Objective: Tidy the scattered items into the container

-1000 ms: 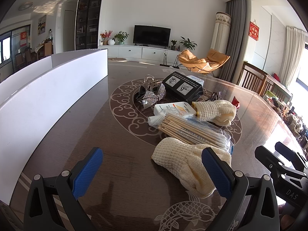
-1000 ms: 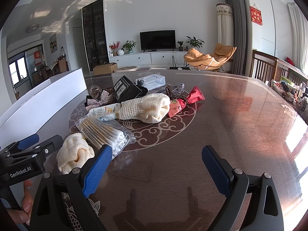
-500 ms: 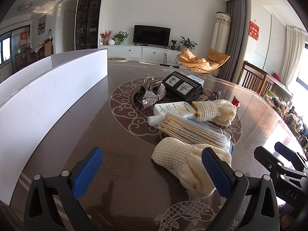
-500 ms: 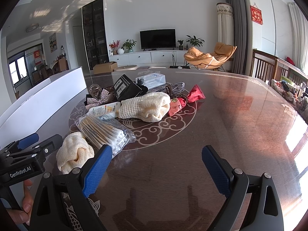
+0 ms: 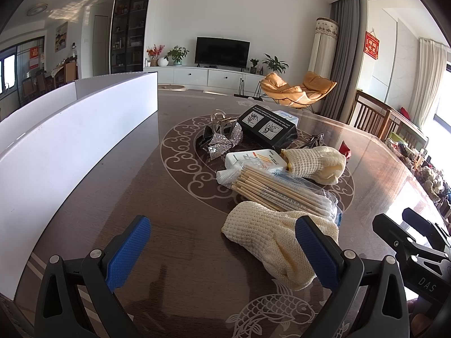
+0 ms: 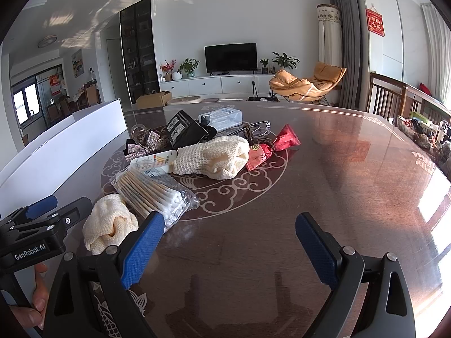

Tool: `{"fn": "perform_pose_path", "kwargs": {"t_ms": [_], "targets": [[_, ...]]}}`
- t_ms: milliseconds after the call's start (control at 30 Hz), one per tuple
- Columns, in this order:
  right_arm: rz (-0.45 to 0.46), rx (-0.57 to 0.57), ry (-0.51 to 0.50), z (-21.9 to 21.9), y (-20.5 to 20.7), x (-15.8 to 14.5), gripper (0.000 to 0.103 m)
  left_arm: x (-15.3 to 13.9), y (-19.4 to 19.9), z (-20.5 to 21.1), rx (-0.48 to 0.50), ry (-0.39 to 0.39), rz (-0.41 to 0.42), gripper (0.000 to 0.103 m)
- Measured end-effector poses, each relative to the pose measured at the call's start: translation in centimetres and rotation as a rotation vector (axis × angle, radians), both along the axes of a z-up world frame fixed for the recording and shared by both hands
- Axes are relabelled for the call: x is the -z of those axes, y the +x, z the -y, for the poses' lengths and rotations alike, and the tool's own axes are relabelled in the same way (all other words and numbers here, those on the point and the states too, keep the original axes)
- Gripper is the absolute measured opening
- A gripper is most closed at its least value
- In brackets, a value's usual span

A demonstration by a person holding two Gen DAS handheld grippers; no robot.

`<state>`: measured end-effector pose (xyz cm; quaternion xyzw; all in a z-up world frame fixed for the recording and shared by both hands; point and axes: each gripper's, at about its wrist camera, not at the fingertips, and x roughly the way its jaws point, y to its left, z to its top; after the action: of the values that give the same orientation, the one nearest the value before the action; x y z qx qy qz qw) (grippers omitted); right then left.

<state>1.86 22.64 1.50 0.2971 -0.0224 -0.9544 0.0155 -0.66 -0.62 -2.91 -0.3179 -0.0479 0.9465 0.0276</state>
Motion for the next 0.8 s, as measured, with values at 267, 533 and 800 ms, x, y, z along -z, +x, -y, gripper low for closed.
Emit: {"fn": "perform_pose_path", "kwargs": {"t_ms": [267, 533, 800], "targets": [[0.0, 0.0, 0.0, 0.0, 0.01, 0.01, 0.095, -0.19, 0.09, -0.14, 0.0, 0.003, -0.001, 0.103], [0.0, 0.0, 0.0, 0.01, 0.01, 0.01, 0.095, -0.15, 0.09, -0.04, 0.001, 0.002, -0.001, 0.103], [0.001, 0.001, 0.0, 0.0, 0.01, 0.01, 0.095, -0.24, 0.13, -0.1, 0.002, 0.003, -0.001, 0.103]]}}
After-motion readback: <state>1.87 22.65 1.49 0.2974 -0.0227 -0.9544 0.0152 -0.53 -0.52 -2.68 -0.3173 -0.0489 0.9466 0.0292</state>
